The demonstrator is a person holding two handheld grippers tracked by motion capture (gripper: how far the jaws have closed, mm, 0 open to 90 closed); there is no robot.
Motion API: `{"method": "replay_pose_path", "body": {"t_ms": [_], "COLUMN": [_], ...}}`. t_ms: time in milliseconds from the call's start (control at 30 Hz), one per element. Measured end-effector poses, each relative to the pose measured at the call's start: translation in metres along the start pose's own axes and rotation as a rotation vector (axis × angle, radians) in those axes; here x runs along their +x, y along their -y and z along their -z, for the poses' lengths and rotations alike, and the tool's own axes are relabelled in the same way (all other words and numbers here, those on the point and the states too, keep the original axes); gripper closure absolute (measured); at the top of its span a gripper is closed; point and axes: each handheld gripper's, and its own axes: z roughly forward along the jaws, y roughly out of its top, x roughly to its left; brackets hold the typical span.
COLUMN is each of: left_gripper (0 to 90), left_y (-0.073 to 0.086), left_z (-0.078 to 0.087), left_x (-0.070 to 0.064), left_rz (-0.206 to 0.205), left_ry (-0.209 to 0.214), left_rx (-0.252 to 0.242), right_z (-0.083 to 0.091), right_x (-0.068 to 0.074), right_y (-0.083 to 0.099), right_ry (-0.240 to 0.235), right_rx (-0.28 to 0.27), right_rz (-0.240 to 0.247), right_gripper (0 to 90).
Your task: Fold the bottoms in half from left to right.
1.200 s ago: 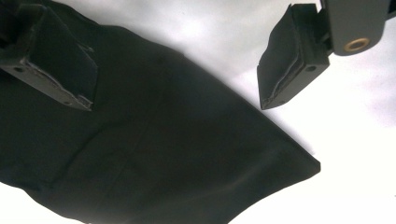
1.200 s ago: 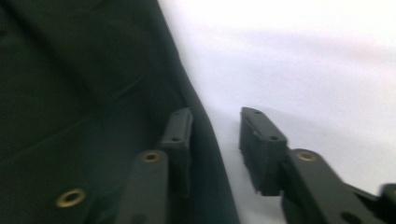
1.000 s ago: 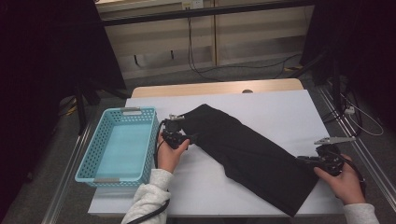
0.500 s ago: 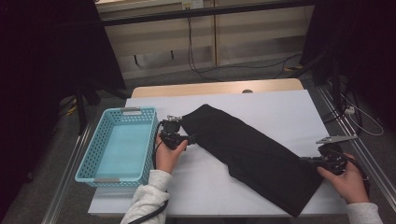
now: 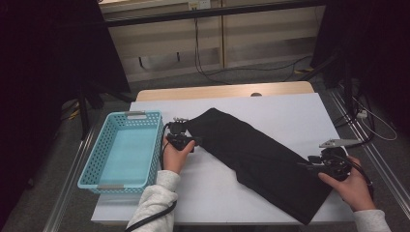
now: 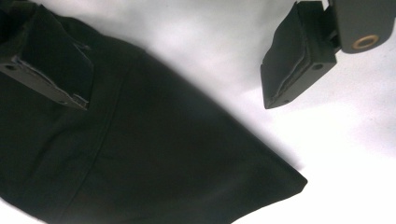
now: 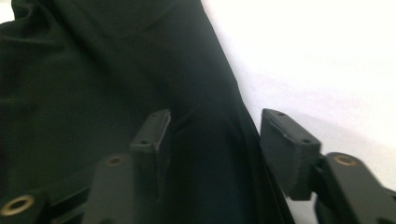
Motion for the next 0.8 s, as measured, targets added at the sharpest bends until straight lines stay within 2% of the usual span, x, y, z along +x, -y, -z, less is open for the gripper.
{"method": "replay_pose_path", "body": {"t_ms": [133,400,567,633,767,800], "left_gripper": [9.6,6.9,6.3,7.0,12.2,12.5], "left_y": [-0.004,-0.011,-0.016,-0.018,-0.019,-0.019], "left_z": [0.0,-0.005,-0.011,-0.015,-0.019,-0.02], "left_x": [0.002,0.006,0.009,0.009,0.014,0.016], "left_rz": [-0.001,-0.006,0.005,-0.007,0.022,0.018], "left_ry": [-0.015,-0.031,-0.072,-0.095,-0.111,-0.121], "left_rx": [0.004,0.006,0.011,0.013,0.011,0.016], "right_z": [-0.001,0.0,-0.001,-0.002,-0.002,-0.002], "right_x": [0.004,0.012,0.014,0.014,0.016,0.016], "right_y": [-0.001,-0.003,-0.004,-0.004,-0.004,-0.005], "right_ry": [-0.008,-0.032,-0.043,-0.042,-0.044,-0.041], "right_rx": [-0.015,-0.033,-0.039,-0.043,-0.04,-0.044], "right_rz": [0.016,0.042,0.049,0.058,0.063,0.068], "right_gripper": [33.1,27.4,24.4,23.5,23.2,23.2]}}
